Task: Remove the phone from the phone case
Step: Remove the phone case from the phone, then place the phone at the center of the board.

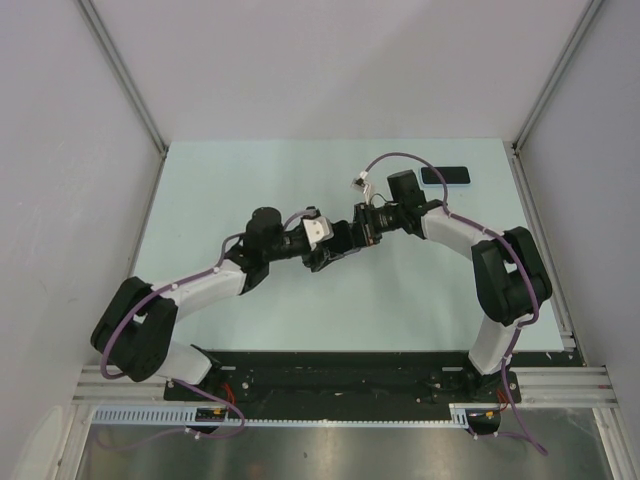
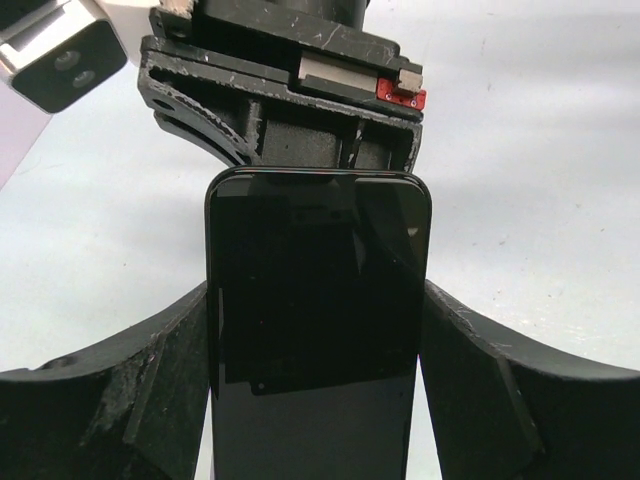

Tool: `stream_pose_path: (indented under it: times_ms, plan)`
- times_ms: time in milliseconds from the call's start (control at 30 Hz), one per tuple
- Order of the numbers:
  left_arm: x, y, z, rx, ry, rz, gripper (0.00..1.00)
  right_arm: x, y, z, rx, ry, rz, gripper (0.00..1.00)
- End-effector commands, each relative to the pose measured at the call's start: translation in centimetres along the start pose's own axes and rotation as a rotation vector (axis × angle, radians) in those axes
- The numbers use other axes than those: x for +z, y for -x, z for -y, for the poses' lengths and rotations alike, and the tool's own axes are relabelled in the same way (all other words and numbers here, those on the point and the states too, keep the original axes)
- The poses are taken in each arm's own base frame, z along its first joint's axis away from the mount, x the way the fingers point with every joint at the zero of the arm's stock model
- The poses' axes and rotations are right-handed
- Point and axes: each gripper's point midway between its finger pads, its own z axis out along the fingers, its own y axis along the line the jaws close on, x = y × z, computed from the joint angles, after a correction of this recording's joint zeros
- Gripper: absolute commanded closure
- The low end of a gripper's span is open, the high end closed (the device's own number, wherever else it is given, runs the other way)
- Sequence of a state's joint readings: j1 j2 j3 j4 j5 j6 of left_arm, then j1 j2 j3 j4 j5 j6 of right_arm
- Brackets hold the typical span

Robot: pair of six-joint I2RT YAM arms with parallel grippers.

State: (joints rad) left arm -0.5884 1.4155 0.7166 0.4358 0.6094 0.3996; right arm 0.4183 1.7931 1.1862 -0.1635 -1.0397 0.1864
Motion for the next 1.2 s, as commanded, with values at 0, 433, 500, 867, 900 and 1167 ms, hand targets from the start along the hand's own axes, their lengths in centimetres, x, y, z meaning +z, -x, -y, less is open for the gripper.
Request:
stream_pose_path:
  times_ms: [0, 433, 500, 867, 900, 1167]
  plan:
    - [-0.9, 4.0, -1.1, -0.031, 0.014, 0.119, 0.56, -1.4, 3.5, -0.1, -0.100, -0.024, 0.087, 1.00]
    - [-1.9, 4.4, -4.5, -0.111, 0.165, 0.135, 0.62, -1.3, 3.6, 0.8, -0.120, -0.090, 0.093, 1.00]
    - [-2.0, 4.2, -5.2, -0.117, 0.202, 0.128, 0.64, -1.2, 3.7, 1.1, -0.133, -0.124, 0.097, 1.00]
    - [-2.9, 3.2, -8.5, -0.124, 0.393, 0.081, 0.71, -0.9, 3.7, 2.9, -0.162, -0.250, 0.102, 1.00]
    - [-3.1, 3.2, -8.8, -0.123, 0.408, 0.078, 0.71, -0.9, 3.7, 2.9, -0.160, -0.250, 0.102, 1.00]
    - [-2.9, 2.9, -8.6, -0.138, 0.400, 0.077, 0.73, -0.5, 3.6, 2.4, -0.171, -0.230, 0.094, 1.00]
